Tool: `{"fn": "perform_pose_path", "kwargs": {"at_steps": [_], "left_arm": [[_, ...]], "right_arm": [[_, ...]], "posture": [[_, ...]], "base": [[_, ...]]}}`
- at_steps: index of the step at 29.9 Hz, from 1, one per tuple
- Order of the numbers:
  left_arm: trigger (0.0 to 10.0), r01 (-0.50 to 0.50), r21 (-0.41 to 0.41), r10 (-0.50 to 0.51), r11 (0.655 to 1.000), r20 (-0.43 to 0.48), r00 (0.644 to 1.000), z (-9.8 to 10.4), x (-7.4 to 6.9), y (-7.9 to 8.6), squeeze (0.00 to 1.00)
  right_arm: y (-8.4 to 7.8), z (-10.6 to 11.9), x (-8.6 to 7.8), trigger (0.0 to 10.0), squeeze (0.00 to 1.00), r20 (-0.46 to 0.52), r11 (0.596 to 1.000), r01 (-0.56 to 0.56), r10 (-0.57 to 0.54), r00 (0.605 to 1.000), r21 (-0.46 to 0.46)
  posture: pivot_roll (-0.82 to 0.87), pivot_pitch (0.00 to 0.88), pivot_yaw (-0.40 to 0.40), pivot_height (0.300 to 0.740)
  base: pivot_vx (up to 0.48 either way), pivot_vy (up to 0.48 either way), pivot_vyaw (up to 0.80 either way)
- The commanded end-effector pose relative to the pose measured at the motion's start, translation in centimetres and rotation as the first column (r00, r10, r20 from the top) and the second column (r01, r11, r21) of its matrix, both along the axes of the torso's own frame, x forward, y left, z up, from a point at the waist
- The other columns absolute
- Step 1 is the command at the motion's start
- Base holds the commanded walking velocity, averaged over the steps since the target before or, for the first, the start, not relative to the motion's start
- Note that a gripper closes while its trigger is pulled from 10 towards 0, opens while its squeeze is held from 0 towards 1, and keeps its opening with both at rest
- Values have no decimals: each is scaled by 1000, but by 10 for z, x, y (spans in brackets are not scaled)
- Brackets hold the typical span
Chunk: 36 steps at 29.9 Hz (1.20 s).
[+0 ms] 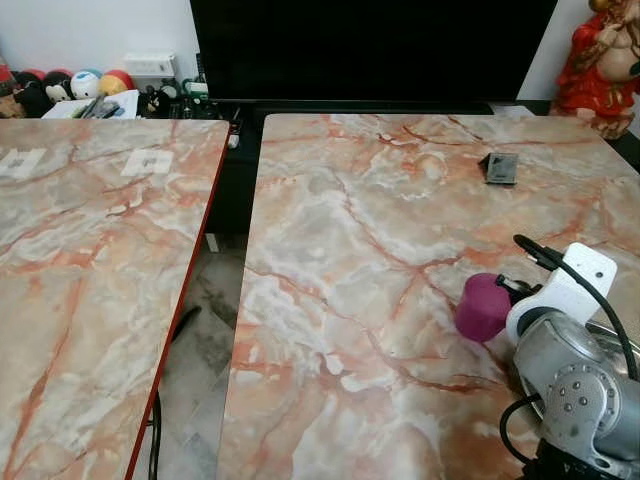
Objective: Setting the table
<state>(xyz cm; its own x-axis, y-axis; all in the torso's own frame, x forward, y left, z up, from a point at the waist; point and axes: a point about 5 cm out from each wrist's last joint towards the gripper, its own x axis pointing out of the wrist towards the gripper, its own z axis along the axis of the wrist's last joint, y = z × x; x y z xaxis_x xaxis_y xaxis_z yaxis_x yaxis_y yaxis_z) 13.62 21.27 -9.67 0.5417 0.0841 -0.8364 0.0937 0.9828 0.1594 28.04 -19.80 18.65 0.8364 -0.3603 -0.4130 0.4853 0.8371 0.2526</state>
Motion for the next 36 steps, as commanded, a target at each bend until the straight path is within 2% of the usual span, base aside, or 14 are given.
{"fn": "perform_pose_path", "kwargs": {"at_steps": [1, 7, 10, 12, 14, 16, 18, 25, 28, 36], "left_arm": [[10000, 14, -28, -15, 1000, -49, 999, -6, -14, -9, 0], [10000, 15, -28, -16, 999, -45, 999, -6, -15, -7, 0], [10000, 15, -28, -16, 999, -43, 999, -6, -14, -8, 0], [10000, 16, -29, -17, 999, -41, 999, -6, -11, -10, 0], [10000, 16, -29, -17, 999, -41, 999, -6, -10, -11, 0], [10000, 17, -30, -18, 999, -39, 999, -5, -9, -12, 0], [10000, 16, -29, -17, 999, -37, 999, -5, -8, -11, 0], [10000, 10, -20, -11, 1000, -32, 999, -4, -9, -6, 0], [10000, 7, -17, -8, 1000, -31, 999, -4, -10, -5, 0], [10000, 15, -13, -15, 1000, -39, 999, -5, -13, -4, 0]], "right_arm": [[-2, 5, 0, 10000, 0, 20, 1000, 19, -19, 1000, -11], [-4, 10, 1, 10000, 0, 42, 999, 31, -29, 999, -37], [-8, 22, 2, 10000, 0, 129, 988, 48, -29, 991, -148], [-5, 30, 4, 10000, 0, 217, 972, 14, 38, 975, -234], [-2, 28, 5, 10000, 0, 224, 974, -15, 67, 972, -226], [6, 26, 7, 10000, 0, 284, 985, -56, 102, 953, -165], [11, 25, 9, 10000, 0, 307, 969, -104, 171, 936, -224], [22, 15, 18, 10000, 0, 326, 932, -203, 300, 897, -301], [24, 13, 20, 10000, 0, 346, 924, -215, 323, 881, -316], [31, 14, 22, 10000, 0, 385, 905, -230, 367, 847, -357]], "posture": [[-84, 144, -53, 740], [-86, 145, -52, 740], [-87, 143, -52, 740], [-90, 141, -52, 740], [-89, 140, -52, 740], [-87, 140, -52, 740], [-86, 135, -50, 740], [-75, 118, -47, 740], [-69, 112, -45, 740], [-68, 89, -37, 740]], "base": [[0, 0, 0], [0, 0, 0], [0, 0, 0], [0, 0, 0], [0, 0, 0], [0, 0, 0], [0, 0, 0], [0, 0, 0], [0, 0, 0], [0, 0, 800]]}}
